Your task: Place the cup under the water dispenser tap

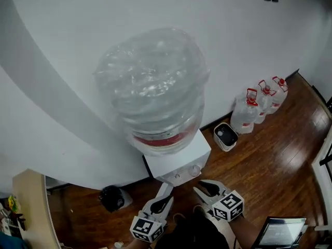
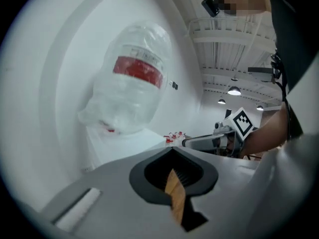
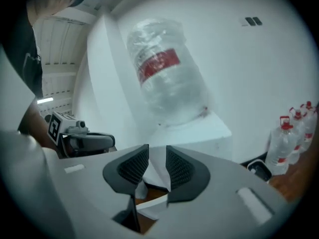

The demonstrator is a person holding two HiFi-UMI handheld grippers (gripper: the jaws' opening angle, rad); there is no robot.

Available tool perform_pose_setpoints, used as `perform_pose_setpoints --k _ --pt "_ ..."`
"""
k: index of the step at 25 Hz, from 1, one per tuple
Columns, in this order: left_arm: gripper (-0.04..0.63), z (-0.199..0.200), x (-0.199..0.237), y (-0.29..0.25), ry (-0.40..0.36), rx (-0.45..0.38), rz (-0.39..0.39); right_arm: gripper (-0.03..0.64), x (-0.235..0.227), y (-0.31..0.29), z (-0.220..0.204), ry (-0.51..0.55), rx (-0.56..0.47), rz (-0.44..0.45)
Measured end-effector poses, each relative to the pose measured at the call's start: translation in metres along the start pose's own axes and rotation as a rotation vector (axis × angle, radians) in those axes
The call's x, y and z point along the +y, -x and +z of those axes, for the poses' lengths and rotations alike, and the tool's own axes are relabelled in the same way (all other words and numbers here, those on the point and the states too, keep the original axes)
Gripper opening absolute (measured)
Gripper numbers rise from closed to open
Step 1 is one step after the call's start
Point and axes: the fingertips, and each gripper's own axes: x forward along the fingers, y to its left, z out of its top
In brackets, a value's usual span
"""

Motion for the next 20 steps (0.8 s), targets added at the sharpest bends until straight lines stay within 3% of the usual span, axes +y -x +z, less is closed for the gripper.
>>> perform_pose_setpoints --k 2,4,6,10,13,20 --pt "0.002 0.03 0.009 0.021 -0.002 -0.046 0.039 0.088 0.022 0.01 0.044 0.057 -0.044 0.005" --pt "0.006 0.053 0.017 0.036 0.005 -0.079 0.082 0.019 0.037 0.021 0.077 0.099 -0.09 0.01" --pt "0.014 0.071 0.015 0.049 0.004 -0.12 0.101 0.002 0.049 0.031 0.099 0.128 -0.119 0.029" --pt "0.014 0.093 0.0 0.072 0.039 -0.17 0.091 0.002 0.065 0.048 0.117 0.194 -0.122 0.014" --pt "0.014 0.095 0.002 0.08 0.073 -0.178 0.107 0.0 0.082 0.047 0.122 0.215 -0.134 0.072" --pt "0.014 0.105 -0.006 0.087 0.041 -0.191 0.083 0.0 0.093 0.049 0.129 0.24 -0.141 0.07"
